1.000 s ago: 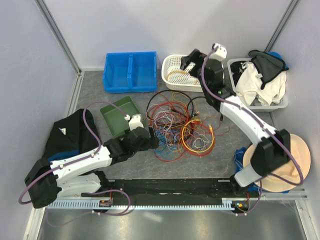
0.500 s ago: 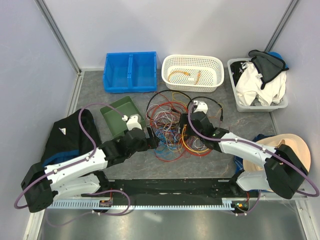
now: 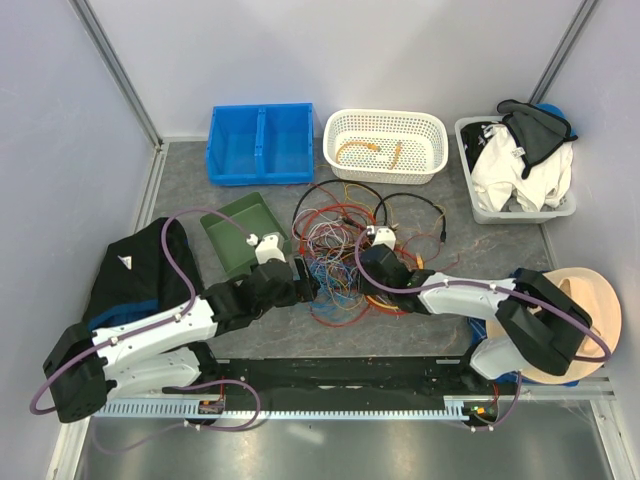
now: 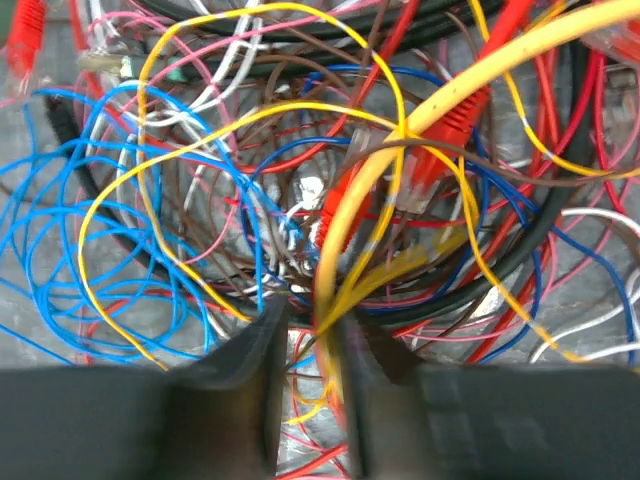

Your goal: Untangle the cables

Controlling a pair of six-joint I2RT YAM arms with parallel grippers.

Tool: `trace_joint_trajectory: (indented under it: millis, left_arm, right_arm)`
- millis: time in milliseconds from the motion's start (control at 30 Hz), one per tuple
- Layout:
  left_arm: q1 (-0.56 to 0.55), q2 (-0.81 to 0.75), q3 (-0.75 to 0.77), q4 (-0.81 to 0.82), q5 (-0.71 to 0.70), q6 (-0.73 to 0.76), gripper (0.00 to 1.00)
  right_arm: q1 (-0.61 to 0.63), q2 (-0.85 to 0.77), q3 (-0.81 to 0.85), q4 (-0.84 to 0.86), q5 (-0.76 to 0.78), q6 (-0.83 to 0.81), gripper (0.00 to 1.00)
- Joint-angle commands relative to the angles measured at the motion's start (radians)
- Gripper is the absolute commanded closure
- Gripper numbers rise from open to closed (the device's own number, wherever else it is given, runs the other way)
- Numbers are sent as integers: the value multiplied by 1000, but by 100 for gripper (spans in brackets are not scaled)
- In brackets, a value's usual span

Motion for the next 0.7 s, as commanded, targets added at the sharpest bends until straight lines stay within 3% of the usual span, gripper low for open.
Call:
trace_joint_trajectory:
  millis: [0,67,300,467,667]
  left_arm:
    - [-9,-15,62,29,-19,22,9]
    - [-8,-34,87,29,-24,61,9]
    - [-9,-40,179,84,-31,204,10]
    - [-6,-29,196,311,81,319,9]
    - [-3,45,262,347,196,368,18]
  right_arm:
    - [13,-87,31,44,29,-2,88]
    - [18,-176,62,-5,53,-19,100]
    - [64,-362,157,-167,66,-83,100]
    - [90,-450,35,-87,17,-152,100]
    - [92,-522,-27,-32,-31,-148,100]
